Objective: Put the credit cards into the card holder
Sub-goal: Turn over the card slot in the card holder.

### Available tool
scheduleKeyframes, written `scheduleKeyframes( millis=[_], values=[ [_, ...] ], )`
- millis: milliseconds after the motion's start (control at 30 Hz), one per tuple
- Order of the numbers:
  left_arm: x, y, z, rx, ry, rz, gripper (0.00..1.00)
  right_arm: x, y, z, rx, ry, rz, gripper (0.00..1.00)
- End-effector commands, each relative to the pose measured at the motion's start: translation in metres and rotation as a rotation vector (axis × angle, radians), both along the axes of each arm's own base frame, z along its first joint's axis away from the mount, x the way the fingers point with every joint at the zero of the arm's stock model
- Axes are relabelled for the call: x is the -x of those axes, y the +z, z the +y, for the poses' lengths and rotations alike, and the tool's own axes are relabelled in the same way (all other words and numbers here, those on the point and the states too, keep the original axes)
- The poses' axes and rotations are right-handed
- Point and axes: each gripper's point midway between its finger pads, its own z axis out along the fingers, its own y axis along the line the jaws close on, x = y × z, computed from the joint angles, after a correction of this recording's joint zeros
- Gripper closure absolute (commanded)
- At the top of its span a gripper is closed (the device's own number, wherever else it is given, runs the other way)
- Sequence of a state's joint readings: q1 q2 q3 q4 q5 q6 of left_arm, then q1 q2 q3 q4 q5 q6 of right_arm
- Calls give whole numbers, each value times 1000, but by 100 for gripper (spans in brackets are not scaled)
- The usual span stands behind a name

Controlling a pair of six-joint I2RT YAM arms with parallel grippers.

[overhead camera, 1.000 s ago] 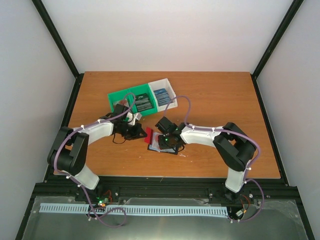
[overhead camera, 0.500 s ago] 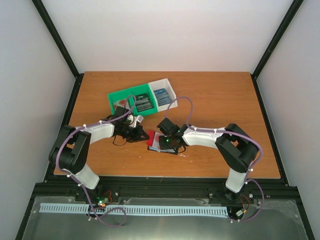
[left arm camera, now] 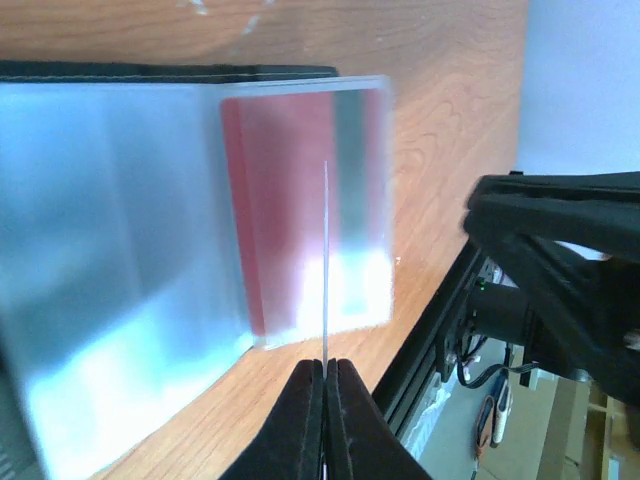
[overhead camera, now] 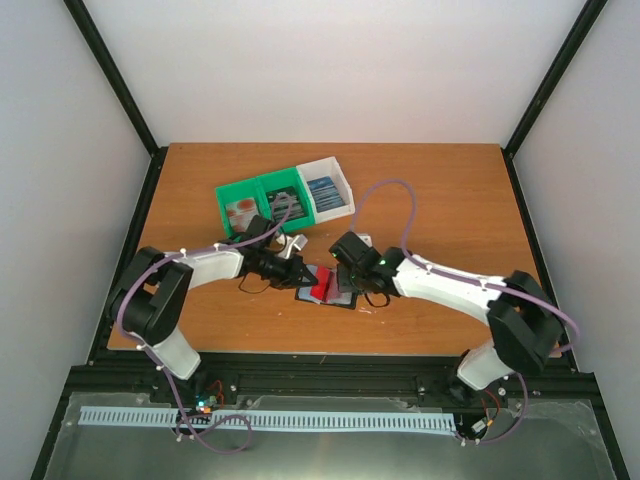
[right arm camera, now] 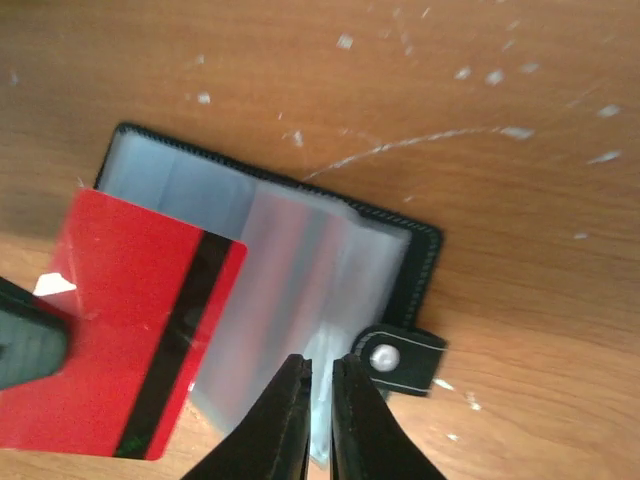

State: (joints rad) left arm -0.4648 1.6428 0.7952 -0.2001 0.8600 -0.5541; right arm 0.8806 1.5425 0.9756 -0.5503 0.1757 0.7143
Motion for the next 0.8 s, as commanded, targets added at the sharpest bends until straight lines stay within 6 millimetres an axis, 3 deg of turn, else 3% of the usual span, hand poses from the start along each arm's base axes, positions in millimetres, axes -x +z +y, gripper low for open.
scheduleKeyframes(
  millis=[0,133,333,500,767],
  values=[
    [-8,16,-30,69,-48,-44,99,-1,19,-39,91,-90,-80,90],
    [-14,12,-30,23,-25,-62,99,6,29,-37,-21,-47,-85,82],
    [-30,25,-15,-86,52,-164,99,15,28,-4,-216,111,-13,71],
    [-34,24,-6,-135,85,-177,99,14,9,10,-214,133,62,71],
    [-32,4,-2,-175,81,-134,99,15,-26,7,-122,118,152,77]
  ],
)
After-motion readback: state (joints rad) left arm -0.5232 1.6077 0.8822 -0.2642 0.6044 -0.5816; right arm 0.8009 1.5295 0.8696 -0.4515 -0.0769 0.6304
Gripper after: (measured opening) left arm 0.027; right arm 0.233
